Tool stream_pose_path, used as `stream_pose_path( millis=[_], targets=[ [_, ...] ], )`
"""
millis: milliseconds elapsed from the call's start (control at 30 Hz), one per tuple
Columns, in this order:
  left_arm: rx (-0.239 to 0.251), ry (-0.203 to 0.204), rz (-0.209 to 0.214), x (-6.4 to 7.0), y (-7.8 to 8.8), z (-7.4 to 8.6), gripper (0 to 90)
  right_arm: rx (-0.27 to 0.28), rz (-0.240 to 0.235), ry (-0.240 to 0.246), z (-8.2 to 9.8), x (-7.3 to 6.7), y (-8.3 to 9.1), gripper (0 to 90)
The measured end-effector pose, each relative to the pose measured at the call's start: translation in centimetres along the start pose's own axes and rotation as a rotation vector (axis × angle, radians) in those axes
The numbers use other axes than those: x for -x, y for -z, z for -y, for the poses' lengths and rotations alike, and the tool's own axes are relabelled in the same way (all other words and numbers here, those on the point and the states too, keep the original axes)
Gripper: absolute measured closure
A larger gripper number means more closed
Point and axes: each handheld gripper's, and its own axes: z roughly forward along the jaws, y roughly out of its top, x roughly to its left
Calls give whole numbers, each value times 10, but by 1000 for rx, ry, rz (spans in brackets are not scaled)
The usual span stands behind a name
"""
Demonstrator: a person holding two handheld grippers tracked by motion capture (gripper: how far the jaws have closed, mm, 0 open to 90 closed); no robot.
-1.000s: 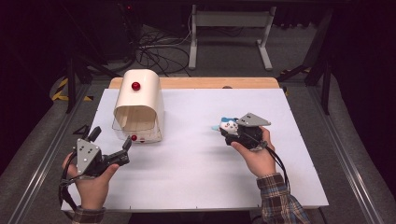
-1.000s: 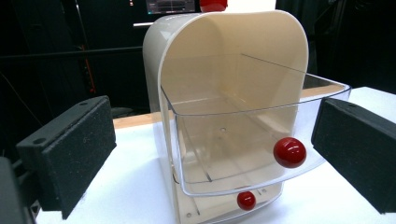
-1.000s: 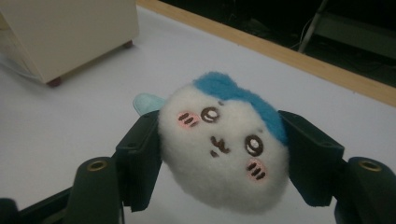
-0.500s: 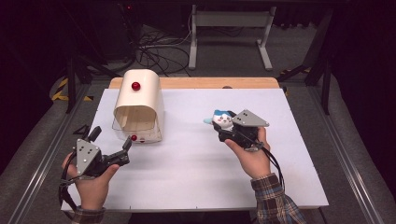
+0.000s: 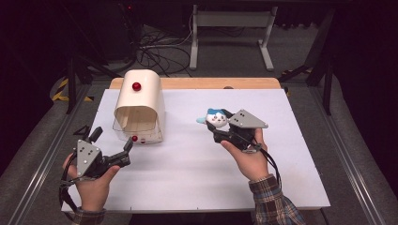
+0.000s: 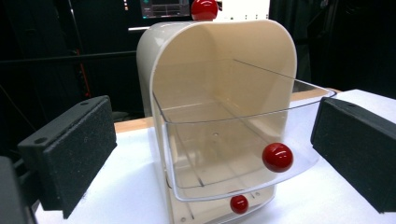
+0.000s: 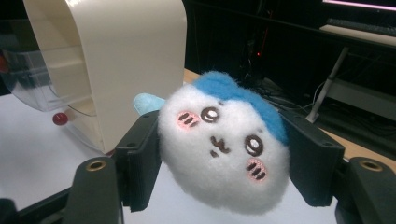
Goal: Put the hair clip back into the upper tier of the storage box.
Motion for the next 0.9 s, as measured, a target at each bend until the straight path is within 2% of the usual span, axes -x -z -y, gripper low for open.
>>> stream_pose_path(
  millis=[133, 433, 900],
  targets=[
    [-2, -4, 4, 1, 0, 0, 8, 27, 1, 2, -4, -3, 1, 354],
    [-1, -4, 1, 1, 0, 0, 2, 65, -41, 18, -15, -15, 0, 353],
    [5, 4, 3, 1, 0, 0, 3, 129, -66, 37, -28, -31, -2, 353]
  ],
)
